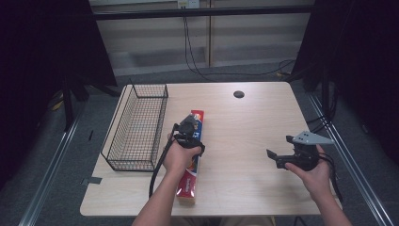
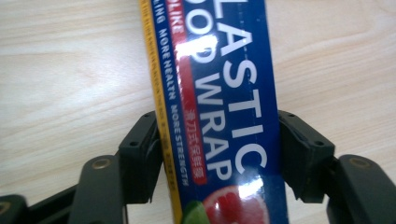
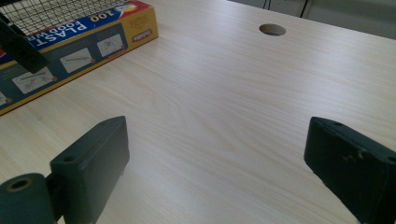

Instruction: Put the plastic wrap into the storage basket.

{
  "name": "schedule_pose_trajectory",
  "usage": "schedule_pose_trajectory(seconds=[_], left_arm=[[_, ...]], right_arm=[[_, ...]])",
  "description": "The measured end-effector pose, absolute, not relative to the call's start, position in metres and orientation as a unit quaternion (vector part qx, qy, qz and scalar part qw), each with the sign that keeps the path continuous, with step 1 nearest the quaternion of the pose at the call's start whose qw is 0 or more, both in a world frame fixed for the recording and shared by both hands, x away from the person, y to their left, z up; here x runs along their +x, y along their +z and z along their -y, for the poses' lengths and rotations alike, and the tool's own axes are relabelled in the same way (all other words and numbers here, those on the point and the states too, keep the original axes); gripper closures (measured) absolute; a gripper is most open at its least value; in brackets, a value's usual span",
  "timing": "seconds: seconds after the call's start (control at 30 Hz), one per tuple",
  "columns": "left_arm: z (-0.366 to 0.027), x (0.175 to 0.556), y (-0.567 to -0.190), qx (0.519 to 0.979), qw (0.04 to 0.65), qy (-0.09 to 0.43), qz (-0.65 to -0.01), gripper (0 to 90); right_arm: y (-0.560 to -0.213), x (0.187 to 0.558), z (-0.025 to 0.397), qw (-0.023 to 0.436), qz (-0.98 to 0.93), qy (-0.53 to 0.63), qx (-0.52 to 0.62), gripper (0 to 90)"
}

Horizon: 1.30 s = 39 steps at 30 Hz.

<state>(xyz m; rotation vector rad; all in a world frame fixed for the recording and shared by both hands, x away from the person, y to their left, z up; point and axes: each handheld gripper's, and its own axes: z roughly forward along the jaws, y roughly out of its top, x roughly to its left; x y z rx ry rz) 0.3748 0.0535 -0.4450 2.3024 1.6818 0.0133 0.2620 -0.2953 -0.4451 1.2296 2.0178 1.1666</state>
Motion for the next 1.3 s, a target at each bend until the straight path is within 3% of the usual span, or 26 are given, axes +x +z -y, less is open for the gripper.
schedule_pose_trajectory(seconds=[0.6, 0.9, 1.3], left_arm=[[-0.052, 0.381, -0.451, 0.772, 0.160, 0.013, -0.615, 37.3], [-0.053, 0.383, -0.443, 0.793, 0.126, 0.024, -0.596, 42.5], [-0.070, 0.382, -0.415, 0.801, 0.130, 0.019, -0.584, 43.0]], right_arm=[[-0.444, 0.275, 0.282, 0.246, -0.751, 0.432, 0.436, 6.4], [-0.444, 0.280, 0.280, 0.244, -0.751, 0.436, 0.432, 6.5], [-0.444, 0.281, 0.280, 0.246, -0.754, 0.434, 0.427, 6.2]])
